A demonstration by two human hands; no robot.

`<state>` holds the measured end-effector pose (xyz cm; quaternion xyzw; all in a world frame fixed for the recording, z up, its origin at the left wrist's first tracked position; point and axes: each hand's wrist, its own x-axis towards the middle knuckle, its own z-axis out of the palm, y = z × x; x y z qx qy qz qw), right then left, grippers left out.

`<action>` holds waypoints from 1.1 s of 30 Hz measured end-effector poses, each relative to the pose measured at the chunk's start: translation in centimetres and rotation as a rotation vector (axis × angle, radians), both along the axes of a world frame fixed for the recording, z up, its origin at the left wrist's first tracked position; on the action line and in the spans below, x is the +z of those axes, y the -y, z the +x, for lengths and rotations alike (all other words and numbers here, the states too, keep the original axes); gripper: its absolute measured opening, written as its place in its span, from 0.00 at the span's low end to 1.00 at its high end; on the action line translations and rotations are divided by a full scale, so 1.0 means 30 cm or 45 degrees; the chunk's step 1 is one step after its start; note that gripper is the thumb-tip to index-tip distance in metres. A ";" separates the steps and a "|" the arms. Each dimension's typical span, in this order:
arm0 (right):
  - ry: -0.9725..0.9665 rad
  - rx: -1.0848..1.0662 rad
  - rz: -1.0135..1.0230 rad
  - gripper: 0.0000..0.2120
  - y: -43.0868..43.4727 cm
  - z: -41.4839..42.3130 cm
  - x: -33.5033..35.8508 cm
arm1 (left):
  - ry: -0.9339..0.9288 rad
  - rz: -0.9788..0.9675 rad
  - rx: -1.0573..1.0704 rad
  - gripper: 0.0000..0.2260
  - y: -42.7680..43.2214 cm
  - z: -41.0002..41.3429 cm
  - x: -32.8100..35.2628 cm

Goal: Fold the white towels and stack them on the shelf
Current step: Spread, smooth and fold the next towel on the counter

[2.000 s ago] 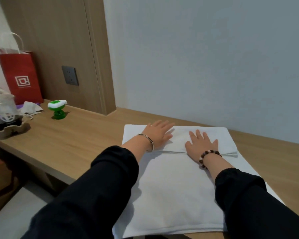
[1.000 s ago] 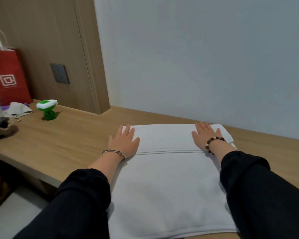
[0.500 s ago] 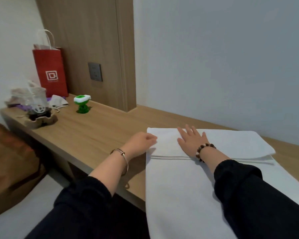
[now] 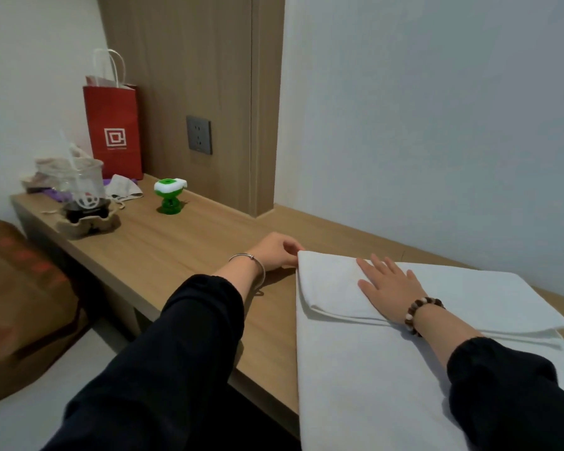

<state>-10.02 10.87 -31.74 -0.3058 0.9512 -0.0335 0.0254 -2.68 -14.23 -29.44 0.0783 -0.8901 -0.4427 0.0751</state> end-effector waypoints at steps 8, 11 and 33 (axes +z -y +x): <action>-0.002 -0.002 -0.022 0.25 -0.006 -0.006 -0.005 | -0.133 0.089 0.042 0.07 0.014 -0.028 -0.023; -0.011 -0.009 -0.017 0.25 -0.005 -0.007 -0.008 | -0.133 0.149 -0.011 0.05 0.021 -0.035 -0.029; 0.005 -0.020 -0.033 0.26 -0.005 -0.004 0.005 | 0.039 0.798 -0.088 0.10 0.029 -0.023 -0.008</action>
